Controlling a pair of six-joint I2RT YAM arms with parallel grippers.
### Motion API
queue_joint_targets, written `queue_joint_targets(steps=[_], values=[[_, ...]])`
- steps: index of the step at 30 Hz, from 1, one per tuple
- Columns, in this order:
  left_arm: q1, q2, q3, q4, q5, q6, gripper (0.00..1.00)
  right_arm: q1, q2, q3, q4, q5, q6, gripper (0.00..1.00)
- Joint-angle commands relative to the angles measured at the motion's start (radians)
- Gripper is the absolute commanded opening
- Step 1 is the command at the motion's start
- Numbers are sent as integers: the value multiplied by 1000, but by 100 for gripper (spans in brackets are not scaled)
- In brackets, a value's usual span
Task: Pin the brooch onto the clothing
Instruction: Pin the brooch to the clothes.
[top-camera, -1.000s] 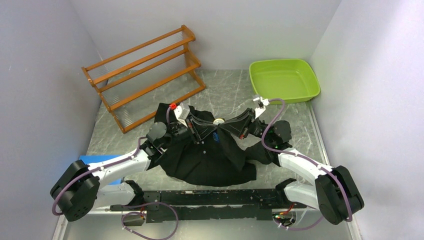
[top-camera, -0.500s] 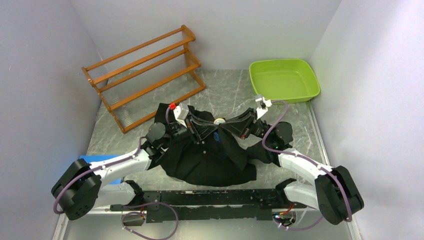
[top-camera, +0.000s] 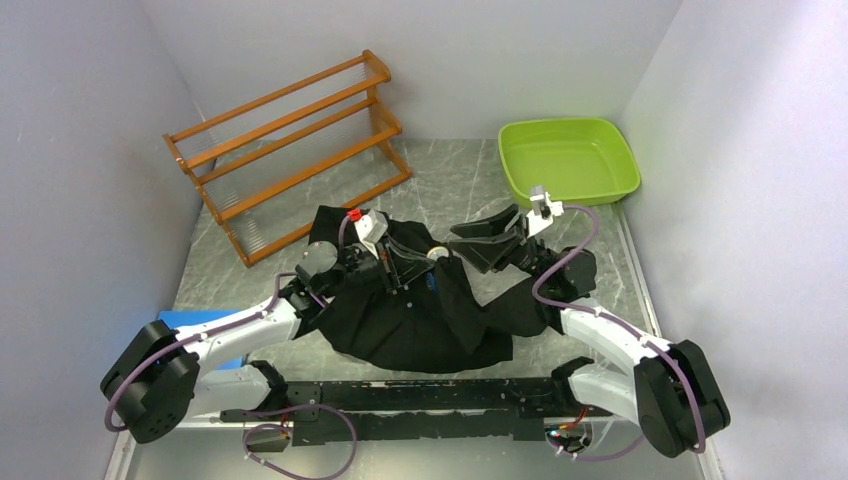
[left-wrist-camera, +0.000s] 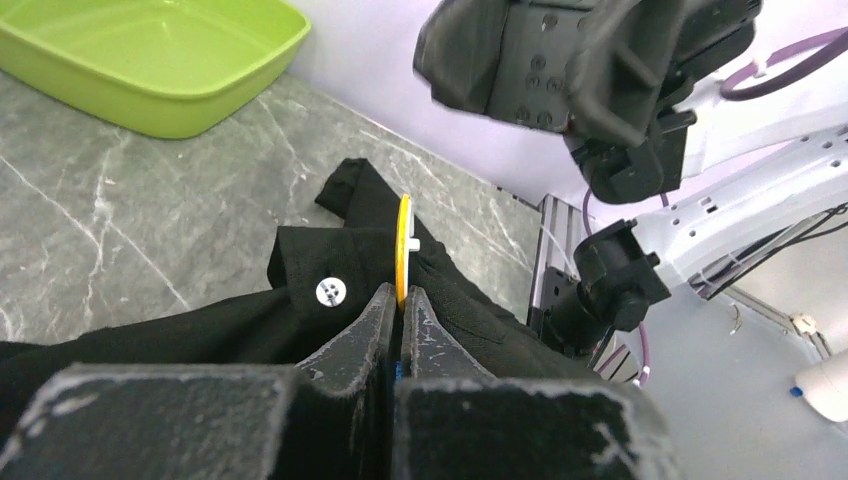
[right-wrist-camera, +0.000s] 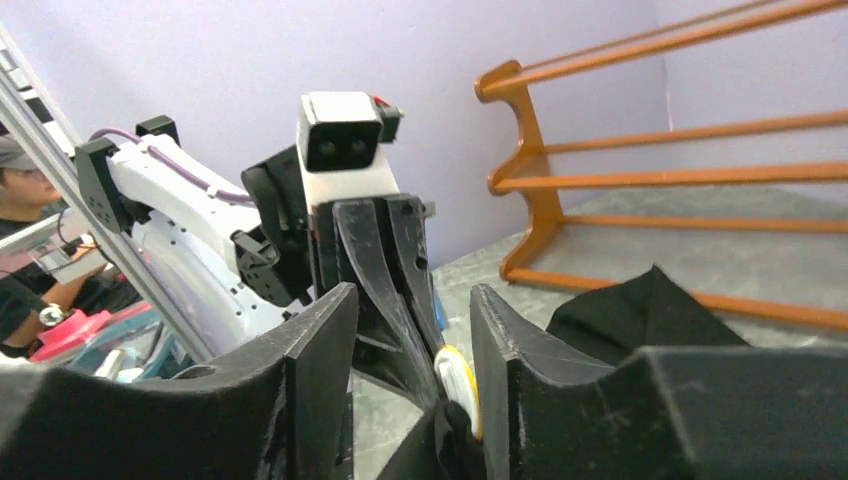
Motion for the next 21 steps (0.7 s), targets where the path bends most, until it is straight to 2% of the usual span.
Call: queue_joint_targets(steps=[1, 7, 15, 18, 20, 21], values=[[5, -32, 3, -45, 24, 31, 3, -1, -33, 31, 103, 35, -13, 54], [4, -35, -1, -39, 27, 28, 3, -2, -65, 29, 6, 37, -75, 75], [5, -34, 15, -71, 19, 35, 2, -2, -109, 40, -258, -10, -222, 99], [5, -38, 40, -148, -33, 41, 3, -7, -127, 24, -373, 6, -261, 100], [4, -30, 70, -228, -83, 52, 3, -12, -148, 26, -505, 76, -279, 100], [4, -22, 89, -279, -93, 58, 7, -16, -162, 27, -584, 125, -285, 100]])
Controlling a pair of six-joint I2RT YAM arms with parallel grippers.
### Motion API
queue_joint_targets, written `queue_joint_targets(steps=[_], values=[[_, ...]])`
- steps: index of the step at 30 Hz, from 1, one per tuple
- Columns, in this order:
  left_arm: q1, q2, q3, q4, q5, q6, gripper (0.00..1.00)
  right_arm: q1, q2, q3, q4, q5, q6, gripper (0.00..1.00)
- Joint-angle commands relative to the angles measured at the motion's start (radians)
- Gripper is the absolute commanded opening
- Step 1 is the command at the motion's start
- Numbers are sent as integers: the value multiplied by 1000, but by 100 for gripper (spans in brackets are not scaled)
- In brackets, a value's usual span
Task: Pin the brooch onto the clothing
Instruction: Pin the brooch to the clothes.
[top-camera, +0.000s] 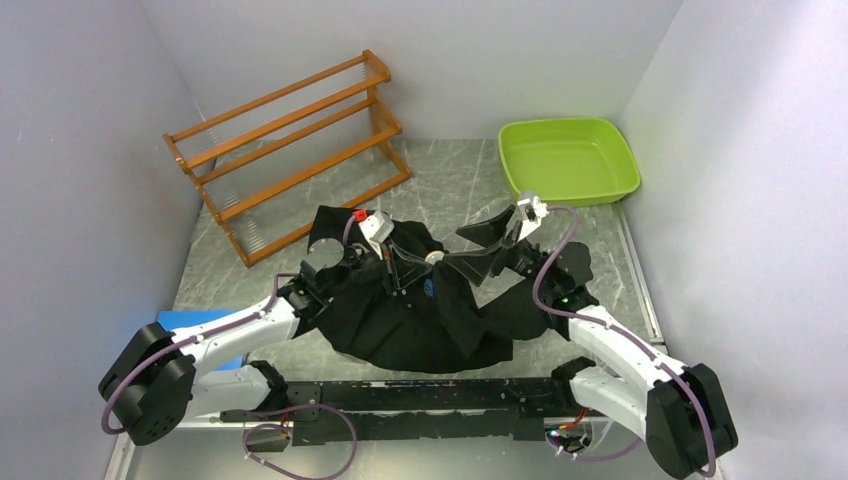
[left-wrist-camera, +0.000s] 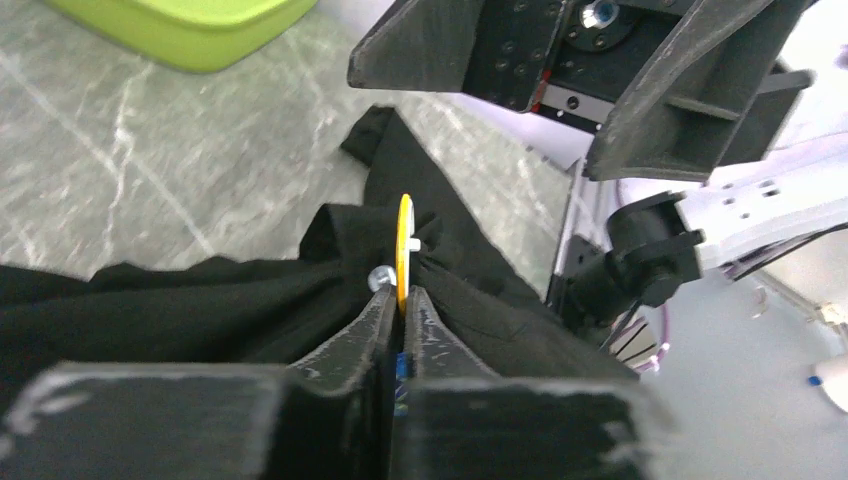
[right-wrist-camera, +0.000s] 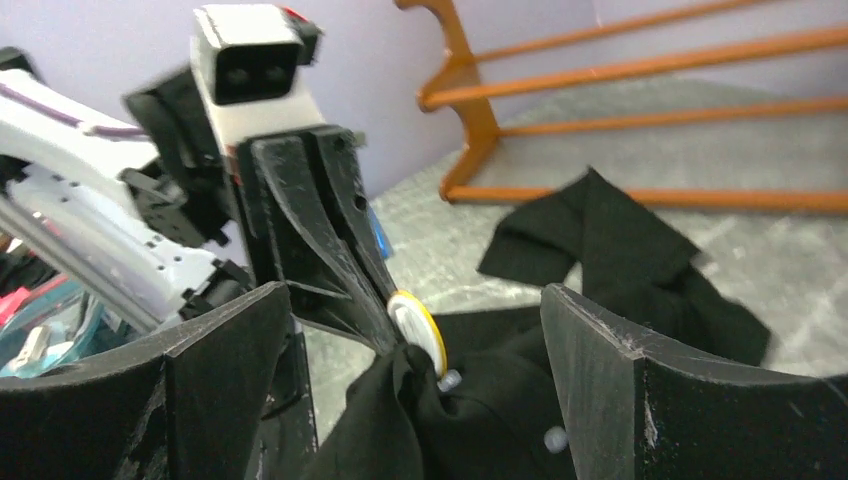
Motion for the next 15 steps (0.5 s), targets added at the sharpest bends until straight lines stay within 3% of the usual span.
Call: queue_joint_targets(steps=[1, 5, 7, 10, 15], values=[[4, -2, 108, -224, -91, 39, 16, -19, -64, 24, -327, 155, -81, 100], [5, 2, 222, -527, -290, 77, 77, -48, -106, 28, -604, 357, -90, 100], [8, -29, 233, -577, -387, 83, 92, -55, -99, 42, -713, 438, -93, 100], [73, -94, 256, -642, -404, 50, 94, -72, -52, 64, -843, 500, -68, 100], [312, -64, 336, -787, -290, -63, 94, -85, 83, 69, -946, 489, -21, 100]])
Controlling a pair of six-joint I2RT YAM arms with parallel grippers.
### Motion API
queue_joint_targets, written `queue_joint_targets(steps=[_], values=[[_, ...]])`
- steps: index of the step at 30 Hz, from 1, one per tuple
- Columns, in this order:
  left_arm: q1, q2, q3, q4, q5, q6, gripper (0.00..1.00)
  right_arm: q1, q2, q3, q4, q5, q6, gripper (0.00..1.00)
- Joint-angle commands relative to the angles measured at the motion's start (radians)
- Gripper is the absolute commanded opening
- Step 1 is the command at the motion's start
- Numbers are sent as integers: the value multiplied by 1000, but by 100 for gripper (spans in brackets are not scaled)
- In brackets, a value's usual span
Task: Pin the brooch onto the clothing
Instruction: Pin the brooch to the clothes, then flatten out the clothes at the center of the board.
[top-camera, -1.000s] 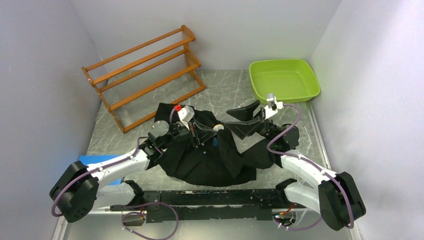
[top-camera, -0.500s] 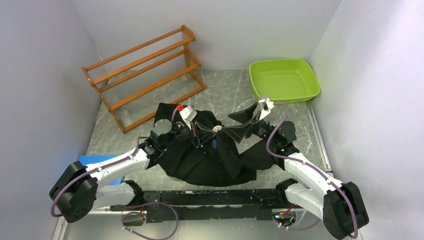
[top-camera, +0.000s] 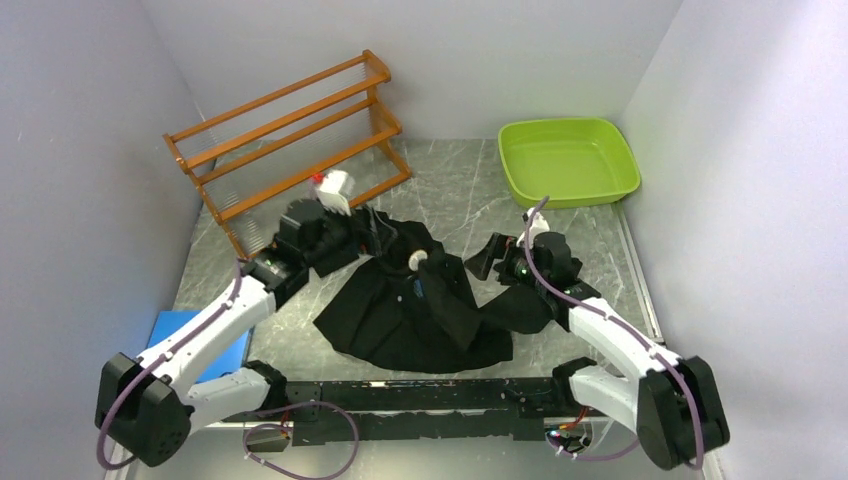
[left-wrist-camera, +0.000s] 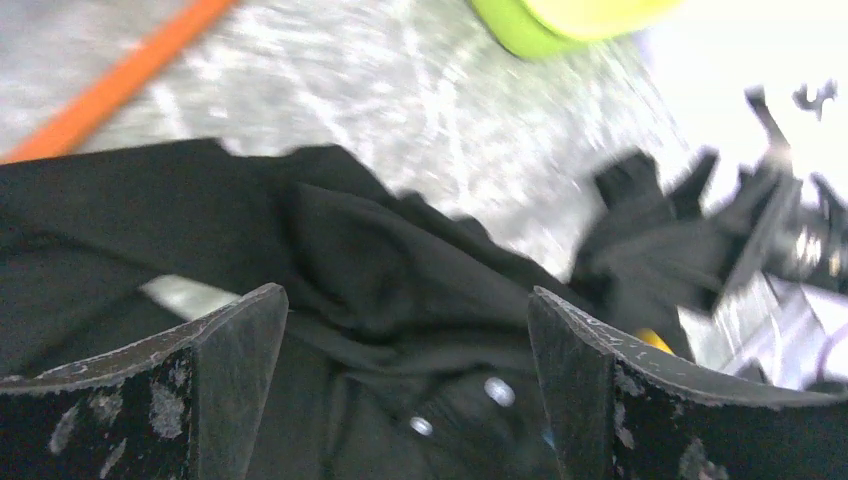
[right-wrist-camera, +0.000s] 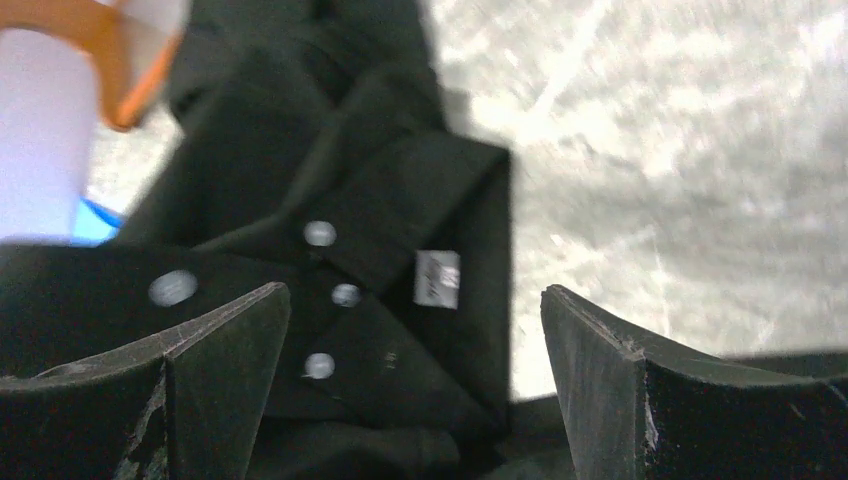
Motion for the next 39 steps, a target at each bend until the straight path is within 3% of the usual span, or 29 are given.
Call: queue_joint_targets(steps=[1, 5, 9, 17, 19, 22, 26, 28, 29, 31, 39], values=[[176, 36, 104, -158, 8, -103, 94, -6, 93, 38, -171, 61, 37, 100], [249, 178, 161, -195, 8, -164, 94, -8, 161, 24, -179, 72, 47, 100], [251, 439, 338, -383, -84, -145, 92, -6, 305, 79, -243, 84, 42, 100], [218, 790, 514, -421, -222, -119, 91, 51, 480, 88, -133, 62, 64, 95], [216, 847, 541, -432, -251, -127, 87, 67, 515, 100, -109, 65, 65, 90], [217, 906, 572, -446, -294, -135, 71, 78, 577, 129, -71, 68, 52, 69], [229, 922, 584, -440, -301, -125, 34, 79, 617, 160, 0, 11, 37, 39], [249, 915, 582, -433, -280, -119, 8, 77, 626, 180, 30, -28, 31, 24], [260, 908, 580, -433, -276, -116, 3, 74, 626, 194, 46, -46, 24, 15], [280, 881, 573, -437, -278, -107, 3, 70, 620, 223, 57, -67, 18, 0], [368, 713, 467, -470, -314, -125, 3, 21, 632, 404, 71, -138, 10, 0]])
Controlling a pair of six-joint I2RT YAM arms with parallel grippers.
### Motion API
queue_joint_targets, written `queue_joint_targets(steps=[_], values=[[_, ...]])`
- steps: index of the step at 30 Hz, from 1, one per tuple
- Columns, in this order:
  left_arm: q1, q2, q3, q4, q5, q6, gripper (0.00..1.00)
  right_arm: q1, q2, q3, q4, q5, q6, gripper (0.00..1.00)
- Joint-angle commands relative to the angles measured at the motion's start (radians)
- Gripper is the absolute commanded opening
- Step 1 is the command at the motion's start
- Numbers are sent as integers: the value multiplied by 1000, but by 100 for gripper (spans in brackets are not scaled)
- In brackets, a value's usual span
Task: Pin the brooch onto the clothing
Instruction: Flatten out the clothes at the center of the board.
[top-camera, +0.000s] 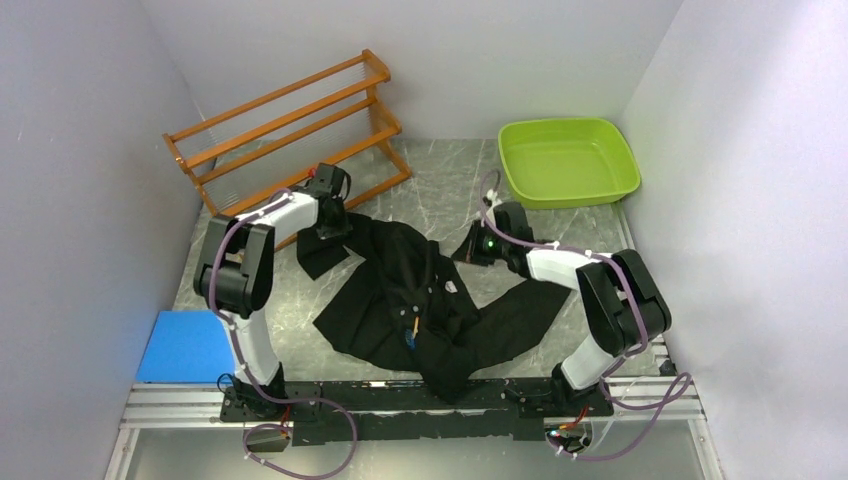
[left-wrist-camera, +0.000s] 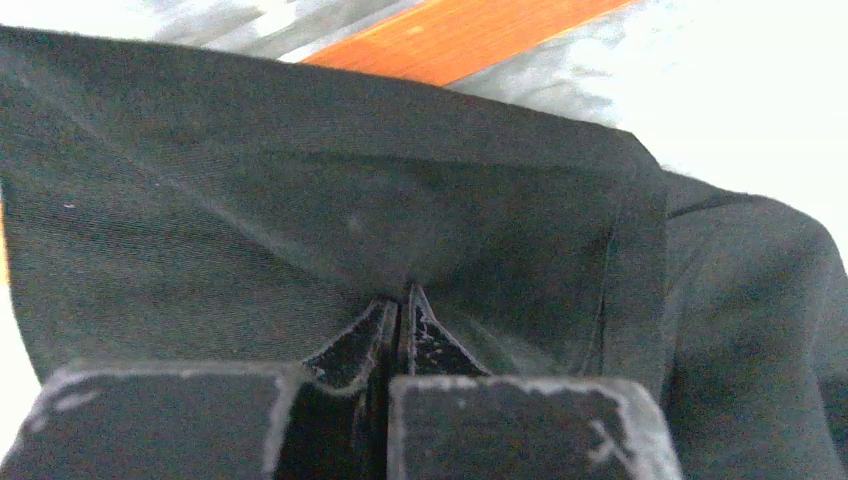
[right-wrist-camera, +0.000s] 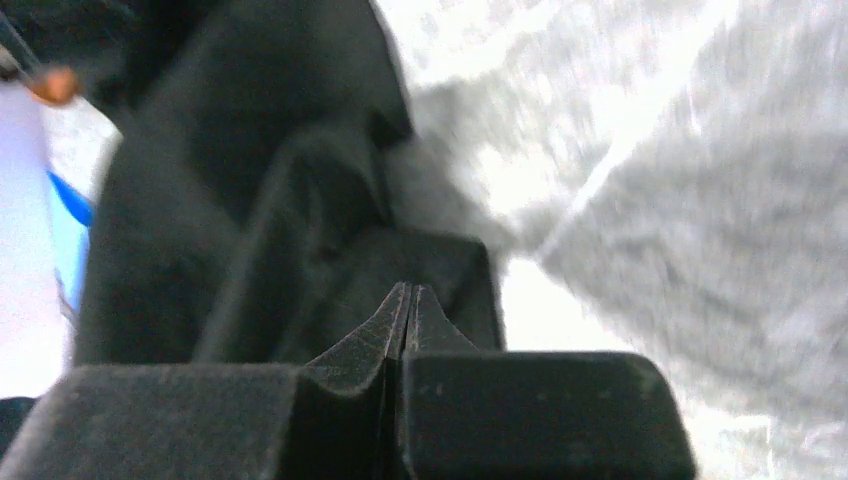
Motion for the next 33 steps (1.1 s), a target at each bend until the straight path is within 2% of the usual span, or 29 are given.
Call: queue_joint_targets(steps=[1, 6, 8, 9, 11, 12, 13, 15, 16, 17, 18, 23, 29, 33], values=[[66, -143, -57, -36, -59, -23, 2, -33, 31, 165, 29, -64, -21, 0], [168, -283, -156, -146, -154, -107, 3, -39, 118, 386, -65, -88, -44, 0], [206, -360, -210, -180, -153, -128, 3, -39, 113, 405, -103, -90, -53, 3], [212, -425, -236, -183, -146, -126, 3, -42, 99, 395, -116, -89, -57, 11], [212, -511, -269, -173, -92, -96, 3, -55, 56, 348, -153, -98, -67, 35], [212, -551, -275, -173, -47, -80, 7, -61, 30, 311, -177, -108, -67, 48], [210, -584, -281, -163, 3, -61, 19, -67, 2, 267, -189, -124, -64, 56], [194, -655, -283, -141, 109, -36, 53, -70, -60, 171, -205, -156, -60, 67], [170, -680, -279, -130, 161, -22, 65, -71, -91, 125, -219, -172, -57, 72], [137, -697, -266, -123, 180, 2, 86, -70, -118, 83, -231, -192, -53, 74], [102, -698, -241, -137, 189, 25, 92, -70, -142, 47, -248, -214, -45, 76], [-56, -534, -30, -282, 240, 155, 93, -69, -247, -53, -405, -262, -35, 80], [-227, -271, 112, -253, 392, 317, 92, -67, -284, -77, -550, -248, -33, 81], [-354, -69, 248, -271, 429, 410, 92, -65, -270, -98, -636, -218, -59, 81]])
